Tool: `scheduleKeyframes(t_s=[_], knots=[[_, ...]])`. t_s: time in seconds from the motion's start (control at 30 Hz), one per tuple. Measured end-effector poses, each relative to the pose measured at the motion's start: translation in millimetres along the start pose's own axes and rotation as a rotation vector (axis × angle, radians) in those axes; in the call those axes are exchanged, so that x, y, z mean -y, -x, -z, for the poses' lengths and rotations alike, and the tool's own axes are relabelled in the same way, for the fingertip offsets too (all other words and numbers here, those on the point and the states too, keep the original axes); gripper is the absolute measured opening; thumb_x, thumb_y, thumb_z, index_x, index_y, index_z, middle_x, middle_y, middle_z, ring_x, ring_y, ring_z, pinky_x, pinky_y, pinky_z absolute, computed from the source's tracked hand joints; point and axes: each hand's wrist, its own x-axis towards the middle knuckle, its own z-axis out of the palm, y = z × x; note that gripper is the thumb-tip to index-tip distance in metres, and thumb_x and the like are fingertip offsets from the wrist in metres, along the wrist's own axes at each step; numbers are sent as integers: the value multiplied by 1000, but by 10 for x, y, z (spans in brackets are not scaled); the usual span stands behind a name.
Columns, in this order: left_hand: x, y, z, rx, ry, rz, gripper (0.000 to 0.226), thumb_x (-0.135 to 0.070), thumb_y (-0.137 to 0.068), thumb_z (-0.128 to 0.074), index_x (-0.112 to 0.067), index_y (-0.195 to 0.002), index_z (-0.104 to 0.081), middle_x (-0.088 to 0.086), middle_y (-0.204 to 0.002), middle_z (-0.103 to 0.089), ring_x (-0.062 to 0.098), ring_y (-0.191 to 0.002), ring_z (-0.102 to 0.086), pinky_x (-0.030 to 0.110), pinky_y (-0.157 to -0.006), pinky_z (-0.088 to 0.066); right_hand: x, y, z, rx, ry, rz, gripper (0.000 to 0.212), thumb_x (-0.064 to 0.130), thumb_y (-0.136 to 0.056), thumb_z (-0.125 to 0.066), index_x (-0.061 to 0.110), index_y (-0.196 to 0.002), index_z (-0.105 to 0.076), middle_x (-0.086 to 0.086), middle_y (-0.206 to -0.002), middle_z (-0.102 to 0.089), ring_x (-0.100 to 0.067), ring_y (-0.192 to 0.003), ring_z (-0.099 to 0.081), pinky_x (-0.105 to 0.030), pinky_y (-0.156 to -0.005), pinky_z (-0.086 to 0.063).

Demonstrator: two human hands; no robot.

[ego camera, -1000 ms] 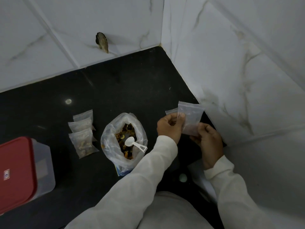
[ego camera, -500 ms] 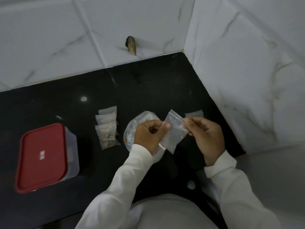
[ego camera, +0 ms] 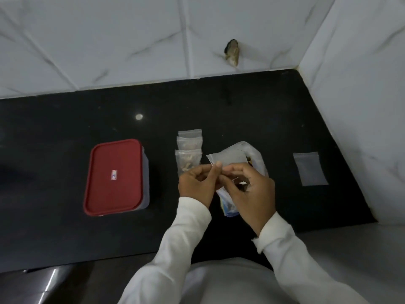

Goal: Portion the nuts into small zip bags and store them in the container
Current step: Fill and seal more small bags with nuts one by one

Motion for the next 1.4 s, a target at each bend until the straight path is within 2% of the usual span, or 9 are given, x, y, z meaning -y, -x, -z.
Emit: scheduleKeyframes(t_s=[0.2,0.33,0.5,0.67,0.8,0.97,1.17,1.3,1.4], knots=[[-36,-5,243,102,200,21,22,-12,-93,-63,4,-105,-70,15,-94,-76,25,-92,-74,31,-79,-60,121,-67,-178,7,-36,-47,15,14,-82,-76,14,-96,-71,13,-88,-71,0,-85,-68,-11,-74,-51],[-54,0,359,117,201,-13,15,-9,-95,-60,-1,-98,-73,14,-93,-76,25,-91,-74,29,-78,-60,154,-101,-261,50,-23,-72,17,19,-82,-76,16,-99,-73,12,-88,-72,-2,-85,-69,-17,-75,-55],[-68,-36,438,76,77,-97,11,-7,-92,-64,-6,-89,-75,12,-87,-76,23,-85,-74,28,-73,-60,194,-94,-351,81,0,-99,12,16,-84,-74,19,-96,-73,13,-85,-72,-2,-83,-68,-21,-76,-57],[-49,-71,467,57,-48,-172,10,-9,-90,-67,-7,-87,-76,8,-82,-76,20,-79,-75,30,-73,-60,200,-125,-406,80,-139,-320,10,13,-82,-72,21,-86,-72,6,-82,-73,-9,-82,-70,-33,-80,-59],[-72,-83,494,25,-141,-200,8,-13,-89,-69,-14,-86,-76,0,-79,-76,12,-75,-74,25,-71,-60,213,-150,-442,15,-269,-428,13,8,-83,-69,21,-84,-69,0,-83,-73,-16,-83,-70,-32,-77,-58],[-122,-137,548,-15,-182,-177,10,-13,-89,-69,-20,-83,-73,-4,-76,-74,6,-71,-72,20,-67,-59,220,-175,-459,-111,-146,-369,12,8,-88,-63,20,-87,-61,5,-79,-65,6,-71,-62,-7,-62,-47],[-154,-244,529,8,-325,-184,12,-26,-81,-77,-28,-88,-66,-5,-81,-71,12,-77,-71,33,-71,-62,198,-181,-503,-4,-45,-224,12,14,-88,-66,19,-95,-59,7,-85,-66,-3,-81,-65,-18,-72,-55],[-224,-267,518,25,-527,-316,13,-30,-81,-78,-26,-88,-67,-10,-78,-69,5,-74,-67,22,-72,-58,204,-228,-480,-35,56,-163,21,11,-83,-70,19,-96,-56,8,-82,-63,0,-76,-64,-14,-67,-52],[-276,-249,504,38,-655,-409,10,-26,-83,-76,-28,-84,-66,-14,-74,-64,1,-68,-63,12,-65,-50,231,-278,-443,48,138,-166,37,12,-80,-75,21,-108,-52,10,-86,-60,4,-76,-62,-8,-66,-50]])
